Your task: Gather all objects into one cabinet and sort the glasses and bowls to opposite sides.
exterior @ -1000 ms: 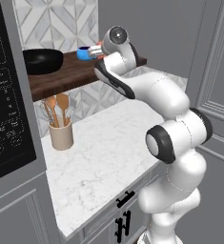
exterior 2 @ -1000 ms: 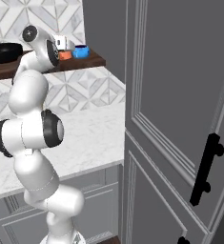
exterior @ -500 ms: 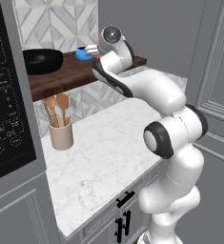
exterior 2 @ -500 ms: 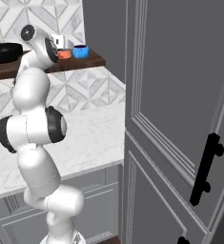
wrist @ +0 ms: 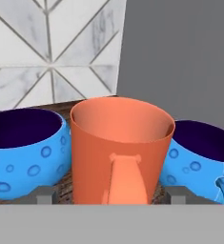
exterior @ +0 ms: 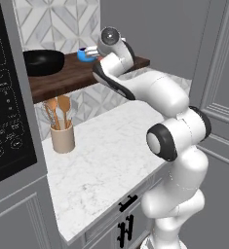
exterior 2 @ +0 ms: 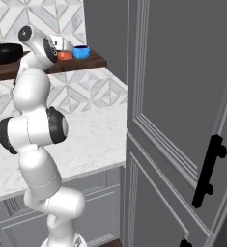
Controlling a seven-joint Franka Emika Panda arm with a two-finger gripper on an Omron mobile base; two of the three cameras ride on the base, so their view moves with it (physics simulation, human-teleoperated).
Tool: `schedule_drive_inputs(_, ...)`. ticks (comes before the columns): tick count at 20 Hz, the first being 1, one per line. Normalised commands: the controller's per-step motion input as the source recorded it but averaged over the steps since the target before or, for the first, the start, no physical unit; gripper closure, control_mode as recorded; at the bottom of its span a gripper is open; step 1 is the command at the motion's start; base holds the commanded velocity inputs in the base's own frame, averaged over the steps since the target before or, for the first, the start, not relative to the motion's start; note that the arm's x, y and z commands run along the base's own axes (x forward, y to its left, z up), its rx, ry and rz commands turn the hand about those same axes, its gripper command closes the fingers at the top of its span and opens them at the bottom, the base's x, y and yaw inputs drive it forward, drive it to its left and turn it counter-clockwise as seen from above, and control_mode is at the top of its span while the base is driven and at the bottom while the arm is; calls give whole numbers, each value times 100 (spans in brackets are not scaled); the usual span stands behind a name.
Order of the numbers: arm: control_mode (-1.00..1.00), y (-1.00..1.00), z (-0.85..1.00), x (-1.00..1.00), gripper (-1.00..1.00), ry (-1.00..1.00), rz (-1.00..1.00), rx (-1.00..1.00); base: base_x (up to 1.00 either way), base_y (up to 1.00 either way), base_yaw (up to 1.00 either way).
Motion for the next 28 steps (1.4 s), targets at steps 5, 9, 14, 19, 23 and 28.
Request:
schedule_drive_inputs(5, -100, 0, 0, 0, -100, 0, -4, 0, 0, 0, 0)
schedule_drive_inputs(9, -100, 0, 0, -19, -100, 0, -6, 0, 0, 0, 0)
schedule_drive_inputs(14, -100, -9, 11, -68, -100, -1, -10, 1, 0, 0, 0)
schedule_drive_inputs(19, -100, -22, 37, -71, -100, -4, -13, 1, 0, 0, 0)
schedule_drive_inputs(23, -100, -26, 51, -23, -100, -9, -11, 0, 0, 0, 0)
schedule_drive_inputs(28, -100, -22, 49, -10, -100, -15, -3, 0, 0, 0, 0)
